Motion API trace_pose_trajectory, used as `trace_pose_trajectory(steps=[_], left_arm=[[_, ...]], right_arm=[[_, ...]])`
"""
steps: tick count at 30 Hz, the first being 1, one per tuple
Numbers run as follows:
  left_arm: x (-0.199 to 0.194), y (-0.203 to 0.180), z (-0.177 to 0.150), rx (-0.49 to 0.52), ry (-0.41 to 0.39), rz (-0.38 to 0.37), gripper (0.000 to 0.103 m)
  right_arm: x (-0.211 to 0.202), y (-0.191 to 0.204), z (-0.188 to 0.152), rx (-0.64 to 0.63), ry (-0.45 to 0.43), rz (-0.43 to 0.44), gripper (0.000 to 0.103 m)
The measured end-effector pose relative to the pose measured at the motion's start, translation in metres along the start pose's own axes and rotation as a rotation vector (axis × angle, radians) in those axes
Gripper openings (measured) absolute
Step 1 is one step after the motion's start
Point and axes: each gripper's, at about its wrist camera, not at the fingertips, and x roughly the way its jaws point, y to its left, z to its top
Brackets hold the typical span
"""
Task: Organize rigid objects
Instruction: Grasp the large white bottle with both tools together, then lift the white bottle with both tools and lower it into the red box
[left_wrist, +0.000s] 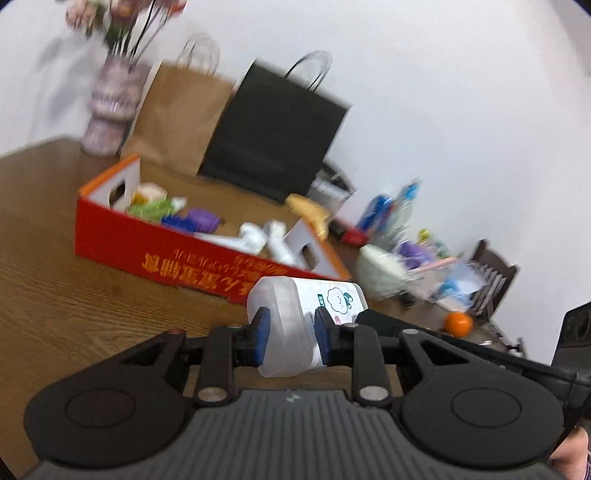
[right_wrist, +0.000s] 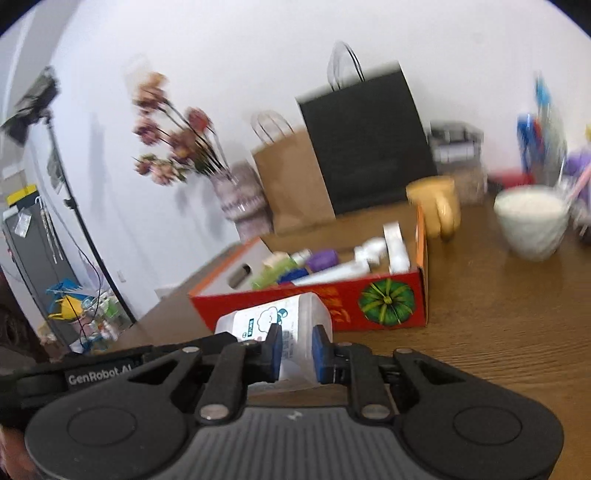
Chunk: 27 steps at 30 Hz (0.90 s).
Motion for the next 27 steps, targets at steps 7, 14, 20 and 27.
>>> trace_pose_trajectory(steps=[7,14,20,27], left_arm=[[-0.095,-0.028,-0.016,0.084,-0.124,-0.037,0.026],[-0.149,-0.04,-0.024,0.116,-0.185,-0.066,0.026],[-0.174,-0.046,-0.03,0.123,-0.219,-0.08,0.026],[-0.165,-0.049,-0.021,0.152,-0.237,-0.094,0.026]], right_arm=[[-0.09,0.073,-0.037,-0.104,-0.178,-0.039,0.017],[-0.14,0.107,-0.05,-0.124,-0.254,-0.025,0.016],[-0.16,0.119,-0.055,-0.138,-0.282,-0.022,0.016],[-0.156,0.111,-0.044,-0.117,-0.301,-0.017,0.016]])
